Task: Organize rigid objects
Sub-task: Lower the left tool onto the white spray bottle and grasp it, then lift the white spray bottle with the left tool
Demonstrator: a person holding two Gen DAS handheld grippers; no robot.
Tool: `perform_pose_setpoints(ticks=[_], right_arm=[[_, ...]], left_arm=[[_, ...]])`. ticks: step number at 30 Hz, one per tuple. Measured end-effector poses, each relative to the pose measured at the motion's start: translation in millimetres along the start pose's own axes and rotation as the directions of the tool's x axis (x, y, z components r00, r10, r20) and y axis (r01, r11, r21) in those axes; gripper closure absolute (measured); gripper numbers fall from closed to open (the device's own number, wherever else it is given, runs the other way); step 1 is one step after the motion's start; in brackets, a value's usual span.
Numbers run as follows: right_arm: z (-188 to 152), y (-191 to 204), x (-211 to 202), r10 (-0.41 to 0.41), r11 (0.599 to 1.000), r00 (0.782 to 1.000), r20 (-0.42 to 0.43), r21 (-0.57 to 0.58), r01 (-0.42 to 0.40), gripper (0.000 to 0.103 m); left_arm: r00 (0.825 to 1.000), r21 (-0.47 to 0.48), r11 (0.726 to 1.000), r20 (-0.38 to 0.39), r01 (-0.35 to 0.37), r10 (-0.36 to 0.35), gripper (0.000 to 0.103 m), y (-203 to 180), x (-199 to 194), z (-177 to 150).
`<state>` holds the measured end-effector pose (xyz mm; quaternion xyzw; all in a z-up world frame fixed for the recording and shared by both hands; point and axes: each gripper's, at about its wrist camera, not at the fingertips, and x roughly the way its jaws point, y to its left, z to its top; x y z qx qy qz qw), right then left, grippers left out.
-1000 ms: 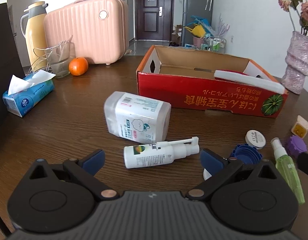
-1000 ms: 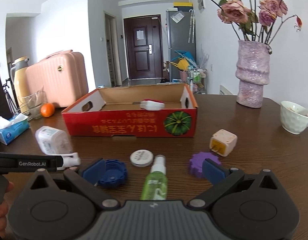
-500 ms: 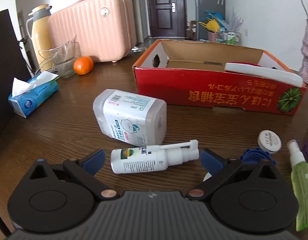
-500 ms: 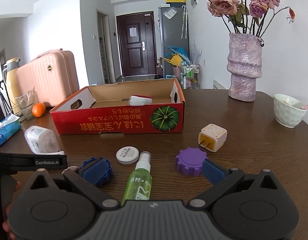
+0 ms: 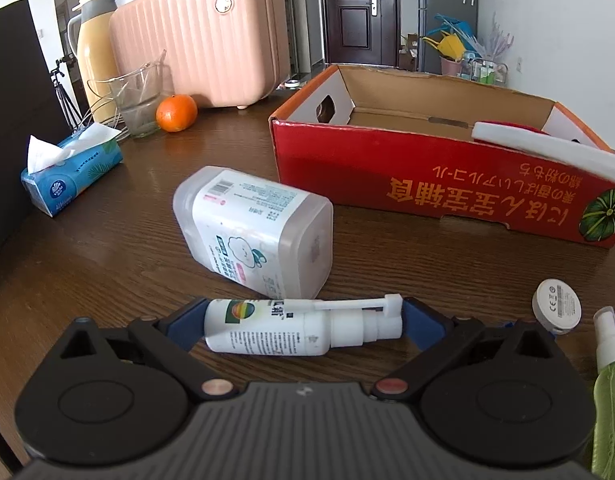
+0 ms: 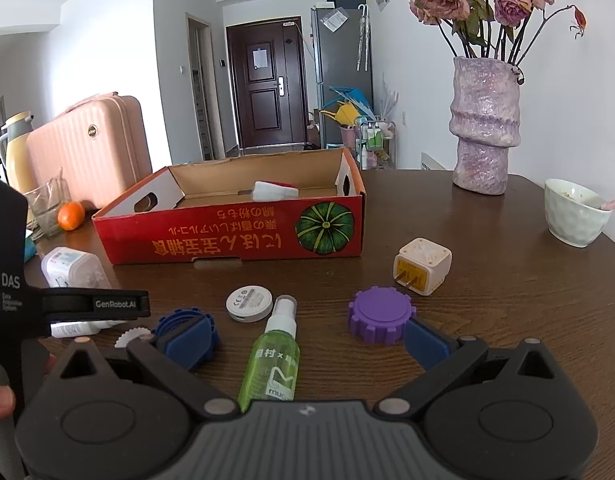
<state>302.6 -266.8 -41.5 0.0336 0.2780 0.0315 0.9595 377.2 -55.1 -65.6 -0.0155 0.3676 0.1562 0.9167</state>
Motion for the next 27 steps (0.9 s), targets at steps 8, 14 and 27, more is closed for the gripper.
perform_pose_setpoints(ticks=[8,14,27], right_arm=[[-1,0,0,-0.002,1.0,1.0,0.002,0.001,0.002,0.0],[-1,0,-1,-0.002,1.0,1.0,0.012,0.0,0.002,0.0],[-3,3,-7,0.023,1.0,0.999,0.045,-0.01,-0.023,0.0]], left_arm=[[0.999,0.004,0.999,0.007,0.04,-0.04,0.004,2,-2,-2],[0.997,0.017,0.997,0.038,0.071,-0.072,0.004,7,-13,-3],[0.958,0.071,0.978,0.198,0.198,-0.208,0.004,53,-75,-19]])
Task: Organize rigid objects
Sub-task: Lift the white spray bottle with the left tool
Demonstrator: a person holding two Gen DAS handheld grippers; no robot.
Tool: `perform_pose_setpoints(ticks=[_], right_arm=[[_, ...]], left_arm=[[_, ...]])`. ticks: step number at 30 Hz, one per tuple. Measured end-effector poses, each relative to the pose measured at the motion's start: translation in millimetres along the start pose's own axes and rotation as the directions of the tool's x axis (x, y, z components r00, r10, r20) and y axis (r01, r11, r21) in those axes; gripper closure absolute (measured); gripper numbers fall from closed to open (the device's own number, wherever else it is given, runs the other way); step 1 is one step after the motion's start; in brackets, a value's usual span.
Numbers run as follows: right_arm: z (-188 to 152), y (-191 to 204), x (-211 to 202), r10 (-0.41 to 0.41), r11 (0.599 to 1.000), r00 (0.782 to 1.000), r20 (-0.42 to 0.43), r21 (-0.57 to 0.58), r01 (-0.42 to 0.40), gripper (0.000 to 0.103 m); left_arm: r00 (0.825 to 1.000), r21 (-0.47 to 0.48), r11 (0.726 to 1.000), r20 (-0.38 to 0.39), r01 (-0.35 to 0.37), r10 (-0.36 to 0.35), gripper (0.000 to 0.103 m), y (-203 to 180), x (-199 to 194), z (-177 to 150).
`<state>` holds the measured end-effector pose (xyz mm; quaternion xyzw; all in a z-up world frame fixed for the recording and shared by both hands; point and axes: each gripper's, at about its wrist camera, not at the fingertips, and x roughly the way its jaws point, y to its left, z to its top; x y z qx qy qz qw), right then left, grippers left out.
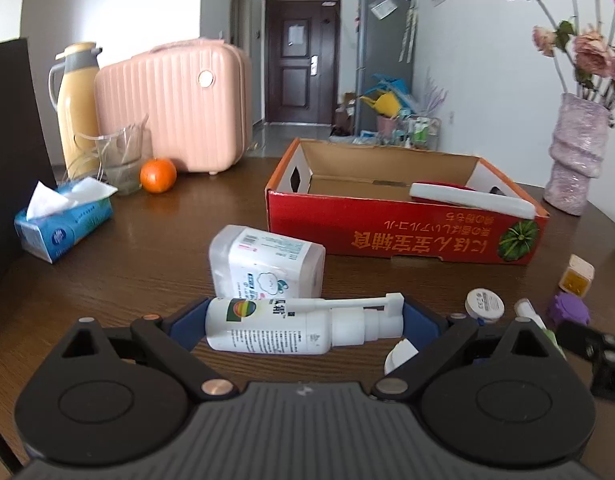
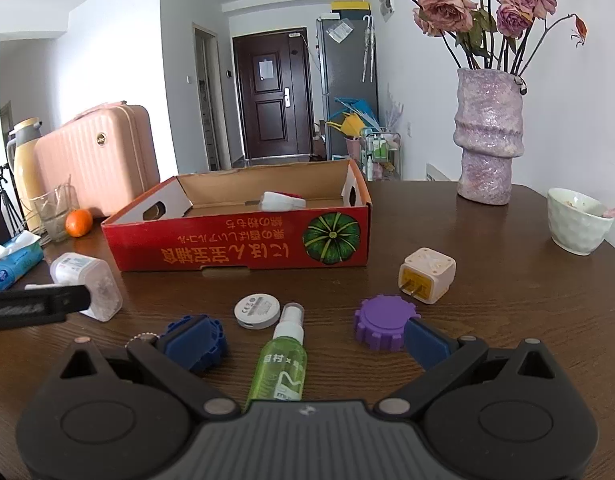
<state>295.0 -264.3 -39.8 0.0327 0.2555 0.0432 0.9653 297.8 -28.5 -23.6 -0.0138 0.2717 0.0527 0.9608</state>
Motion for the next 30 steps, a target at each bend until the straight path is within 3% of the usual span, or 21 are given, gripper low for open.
perform_pose_setpoints(ticks=[9,21,30], right_arm=[[-5,13,-2,0.013,0.999,1.0,0.016,-0.032,-0.012,0.0],[-12,36,-1,0.021,0.997,1.0,0.002,-0.068,-0.021,0.0],[-11,62,11,0.065,0.982,0.997,-0.05,-0.173,-0.073,0.012]], left_arm=[[0.998,0.054,0.998,0.046,0.045,-0.048,0.004,17,-18,-10],[0.996,0.055,0.997,0.074,0.048,-0.052,0.004,39,-22,-9],[0.997,0.045,0.998,0.06,0.045,-0.047,0.004,49,-17,-8]])
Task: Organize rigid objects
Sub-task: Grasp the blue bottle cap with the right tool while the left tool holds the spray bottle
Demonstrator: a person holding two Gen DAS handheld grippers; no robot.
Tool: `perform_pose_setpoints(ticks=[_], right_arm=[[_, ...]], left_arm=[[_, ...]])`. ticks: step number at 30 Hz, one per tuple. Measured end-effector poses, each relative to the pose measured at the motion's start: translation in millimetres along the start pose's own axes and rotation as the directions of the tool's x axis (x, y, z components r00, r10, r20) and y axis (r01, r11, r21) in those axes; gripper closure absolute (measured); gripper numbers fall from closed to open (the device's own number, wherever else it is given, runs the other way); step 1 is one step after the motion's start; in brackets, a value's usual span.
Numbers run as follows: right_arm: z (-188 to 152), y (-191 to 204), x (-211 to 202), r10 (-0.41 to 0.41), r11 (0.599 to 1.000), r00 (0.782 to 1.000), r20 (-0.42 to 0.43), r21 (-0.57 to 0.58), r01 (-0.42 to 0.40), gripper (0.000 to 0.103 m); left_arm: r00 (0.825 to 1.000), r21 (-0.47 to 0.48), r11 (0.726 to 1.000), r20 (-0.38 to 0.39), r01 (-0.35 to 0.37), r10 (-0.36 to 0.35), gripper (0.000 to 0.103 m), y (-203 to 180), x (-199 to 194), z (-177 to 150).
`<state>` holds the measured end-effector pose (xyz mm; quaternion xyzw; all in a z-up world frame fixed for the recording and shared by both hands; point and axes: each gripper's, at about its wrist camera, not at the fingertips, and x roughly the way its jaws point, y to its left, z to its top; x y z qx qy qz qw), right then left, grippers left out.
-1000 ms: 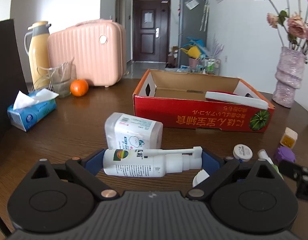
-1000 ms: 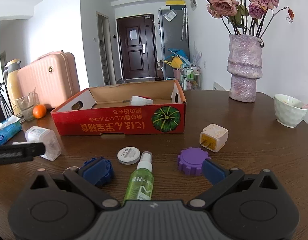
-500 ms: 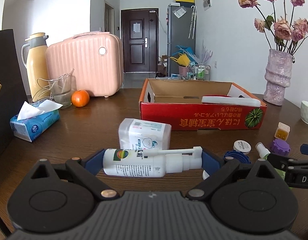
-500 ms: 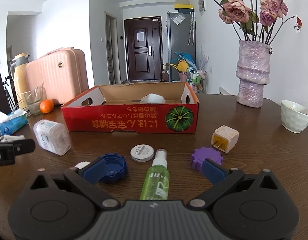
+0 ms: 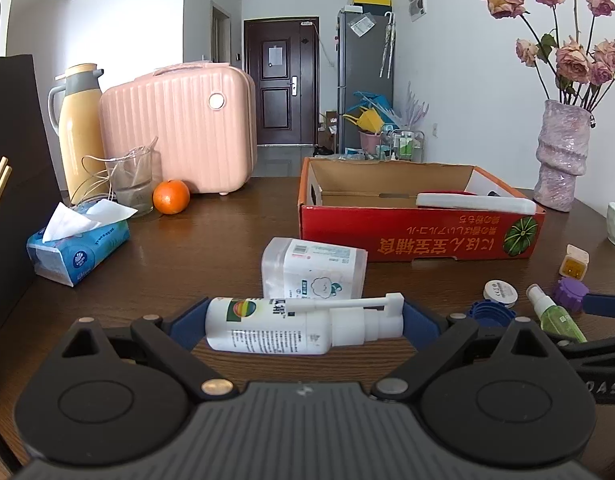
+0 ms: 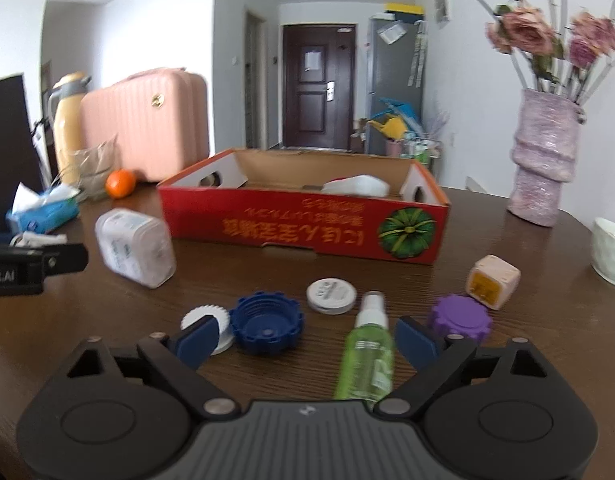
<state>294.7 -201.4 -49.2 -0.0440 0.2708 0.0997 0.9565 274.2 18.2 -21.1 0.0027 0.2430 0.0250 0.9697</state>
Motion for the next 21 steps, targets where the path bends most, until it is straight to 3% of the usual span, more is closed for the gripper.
perform_pose_setpoints(ticks=[8,10,15,17,18,21], right_arm=[[8,13,23,0.005,0.997,0.996,-0.091,-0.077,-0.012,0.024],[12,15,31,0.001,0.996,0.994,-0.107,-0.091,-0.011,0.031],[16,16,56,0.016,0.996,0.987,-0.16,-0.089,-0.03,0.034],[15,14,62,0.049,0.997,0.987,-0.155,-0.057,-0.059,0.04],[15,12,63,0.068,0.996,0.986,-0.152,-0.039,-0.075,0.05],[14,15,59,0.054,0.997,0.989,-0.14,-0.048,-0.061,0.051]], left_arm=[[1.0,-0.008,1.0,-0.011,0.004,-0.004,0.004,3,2,0],[1.0,-0.009,1.0,-0.011,0.004,-0.004,0.004,3,2,0],[1.0,-0.009,1.0,-0.012,0.003,-0.004,0.004,3,2,0],[1.0,-0.007,1.0,-0.013,0.004,-0.004,0.004,3,2,0],[1.0,-0.007,1.0,-0.014,0.004,-0.004,0.004,3,2,0],[1.0,-0.007,1.0,-0.014,0.004,-0.004,0.004,3,3,-1]])
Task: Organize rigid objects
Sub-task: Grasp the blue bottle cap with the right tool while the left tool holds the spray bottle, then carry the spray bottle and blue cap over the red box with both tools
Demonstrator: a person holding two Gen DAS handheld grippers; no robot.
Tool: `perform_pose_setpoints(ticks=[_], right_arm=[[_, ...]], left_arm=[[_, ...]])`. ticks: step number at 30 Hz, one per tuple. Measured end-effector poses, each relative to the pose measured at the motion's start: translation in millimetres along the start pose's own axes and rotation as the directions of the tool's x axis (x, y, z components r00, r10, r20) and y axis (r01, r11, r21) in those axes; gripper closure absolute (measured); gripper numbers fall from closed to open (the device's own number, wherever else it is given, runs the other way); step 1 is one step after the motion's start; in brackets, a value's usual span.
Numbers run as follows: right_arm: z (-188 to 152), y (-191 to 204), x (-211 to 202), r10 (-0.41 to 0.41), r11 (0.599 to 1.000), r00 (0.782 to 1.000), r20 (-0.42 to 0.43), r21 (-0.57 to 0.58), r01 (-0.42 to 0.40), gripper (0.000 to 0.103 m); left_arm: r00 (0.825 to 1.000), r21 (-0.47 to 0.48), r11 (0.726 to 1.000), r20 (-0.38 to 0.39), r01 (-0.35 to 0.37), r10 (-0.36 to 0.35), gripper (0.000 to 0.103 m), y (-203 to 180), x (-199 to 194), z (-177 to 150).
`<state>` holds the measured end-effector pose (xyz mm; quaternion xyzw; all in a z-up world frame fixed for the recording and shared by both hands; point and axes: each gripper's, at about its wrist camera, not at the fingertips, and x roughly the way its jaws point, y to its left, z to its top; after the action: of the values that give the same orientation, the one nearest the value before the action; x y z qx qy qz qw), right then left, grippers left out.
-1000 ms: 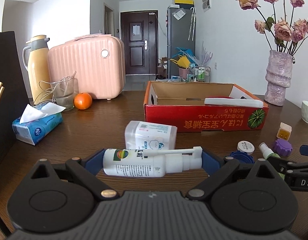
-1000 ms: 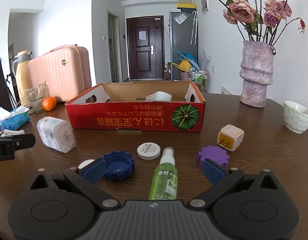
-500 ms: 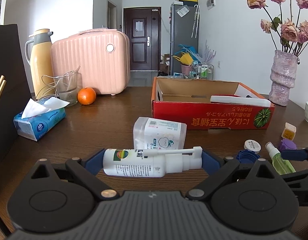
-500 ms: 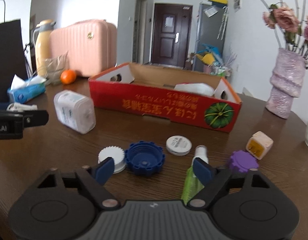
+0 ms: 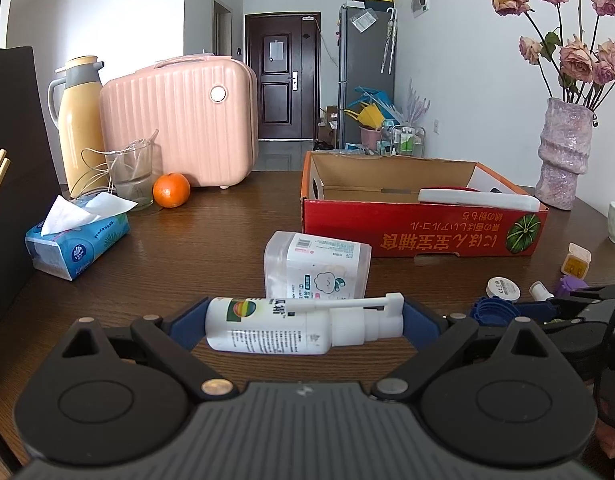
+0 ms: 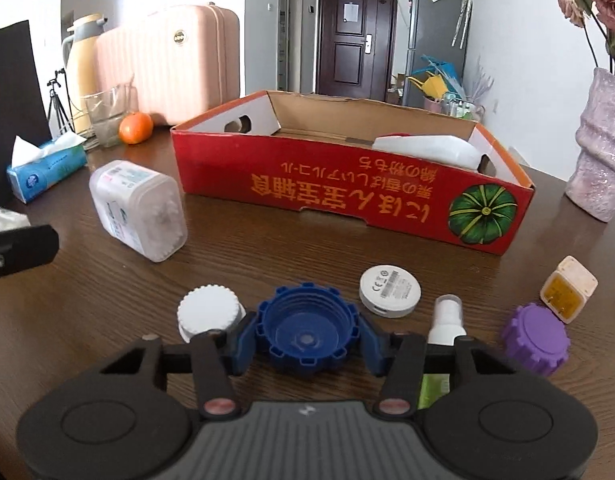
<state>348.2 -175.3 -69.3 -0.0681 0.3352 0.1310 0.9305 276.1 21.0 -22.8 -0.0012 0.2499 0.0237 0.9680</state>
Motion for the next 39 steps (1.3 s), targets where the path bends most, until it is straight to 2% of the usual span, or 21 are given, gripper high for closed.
perform_pose_setpoints(ticks=[19,39], right_arm=[[-10,-1,-64,0.02,0.998,0.984,0.179,0.048,-0.029,0.051],[-21,-6,-94,0.014,0.994,0.966,0.258,0.098,-0.041,0.051]], left_arm=[[1.0,0.001,1.0,0.012,-0.01,0.009,0.004,-1,-1,-1],[0.997,0.025,0.999,0.062,-0.039,0.037,0.004,-14,-12,-3]])
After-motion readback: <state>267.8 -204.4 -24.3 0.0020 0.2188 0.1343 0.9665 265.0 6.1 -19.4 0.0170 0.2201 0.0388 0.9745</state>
